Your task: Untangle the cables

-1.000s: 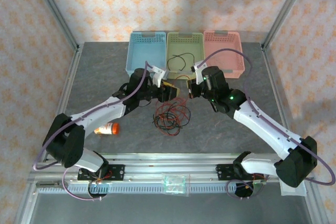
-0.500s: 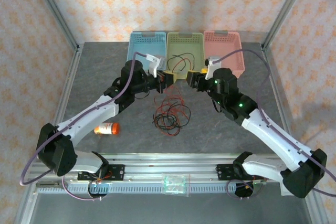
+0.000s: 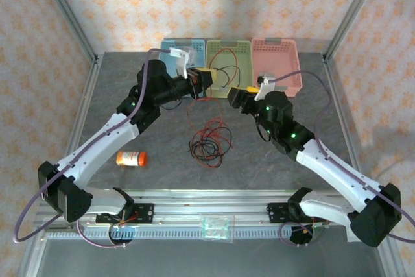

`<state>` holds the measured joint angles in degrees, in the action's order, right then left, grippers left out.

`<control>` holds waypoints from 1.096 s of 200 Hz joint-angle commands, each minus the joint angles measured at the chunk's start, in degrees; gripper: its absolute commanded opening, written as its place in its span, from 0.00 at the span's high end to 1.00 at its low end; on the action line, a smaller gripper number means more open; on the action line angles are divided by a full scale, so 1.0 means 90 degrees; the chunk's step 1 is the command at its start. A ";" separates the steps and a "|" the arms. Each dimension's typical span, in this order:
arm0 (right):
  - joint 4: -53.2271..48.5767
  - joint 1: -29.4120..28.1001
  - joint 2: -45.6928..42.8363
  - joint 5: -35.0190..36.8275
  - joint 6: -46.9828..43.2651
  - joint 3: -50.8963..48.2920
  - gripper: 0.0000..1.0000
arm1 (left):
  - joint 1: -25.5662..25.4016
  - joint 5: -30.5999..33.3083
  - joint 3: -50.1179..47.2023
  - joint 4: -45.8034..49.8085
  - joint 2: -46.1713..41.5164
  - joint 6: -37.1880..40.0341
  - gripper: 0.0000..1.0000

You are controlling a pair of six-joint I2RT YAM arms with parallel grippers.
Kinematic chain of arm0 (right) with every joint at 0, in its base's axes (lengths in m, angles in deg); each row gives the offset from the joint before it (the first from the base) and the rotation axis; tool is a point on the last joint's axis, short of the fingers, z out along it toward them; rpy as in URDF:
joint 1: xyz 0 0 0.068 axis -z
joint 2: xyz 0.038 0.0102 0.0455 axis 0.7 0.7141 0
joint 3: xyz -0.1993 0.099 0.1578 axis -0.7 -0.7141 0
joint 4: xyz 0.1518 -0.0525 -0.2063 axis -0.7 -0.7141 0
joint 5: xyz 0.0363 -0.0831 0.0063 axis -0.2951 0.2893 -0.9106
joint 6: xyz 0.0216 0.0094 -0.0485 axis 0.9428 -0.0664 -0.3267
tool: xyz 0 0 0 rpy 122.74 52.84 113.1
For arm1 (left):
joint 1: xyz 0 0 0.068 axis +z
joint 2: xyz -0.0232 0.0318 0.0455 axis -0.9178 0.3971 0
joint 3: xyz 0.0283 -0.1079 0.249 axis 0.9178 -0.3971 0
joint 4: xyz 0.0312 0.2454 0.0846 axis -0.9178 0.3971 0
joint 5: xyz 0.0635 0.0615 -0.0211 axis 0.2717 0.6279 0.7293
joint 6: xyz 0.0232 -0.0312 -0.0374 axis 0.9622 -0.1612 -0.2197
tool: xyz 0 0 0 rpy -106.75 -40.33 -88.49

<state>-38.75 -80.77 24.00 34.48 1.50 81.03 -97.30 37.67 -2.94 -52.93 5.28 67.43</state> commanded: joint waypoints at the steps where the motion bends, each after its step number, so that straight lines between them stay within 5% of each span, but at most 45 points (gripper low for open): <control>1: 0.0716 -0.0045 0.0041 -0.0111 0.0290 -0.0306 0.27 | 0.0067 0.0189 0.0557 0.0274 -0.0226 0.0009 1.00; 77: 0.1803 -0.0045 0.0701 -0.1233 0.0114 -0.0838 0.32 | 0.0101 0.0159 0.1485 0.0589 -0.0118 0.0146 1.00; 126: 0.1578 -0.0034 0.1492 -0.0305 0.0534 -0.0698 0.41 | 0.0193 0.0083 0.1986 0.0884 0.0011 0.0264 1.00; 219: 0.0204 -0.0035 0.1860 0.0708 0.1119 -0.0855 0.48 | 0.0479 0.2671 0.3218 0.2606 0.0470 0.1542 1.00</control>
<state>-32.72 -80.88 41.20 36.89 10.29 74.02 -94.17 53.45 23.27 -34.42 8.01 77.20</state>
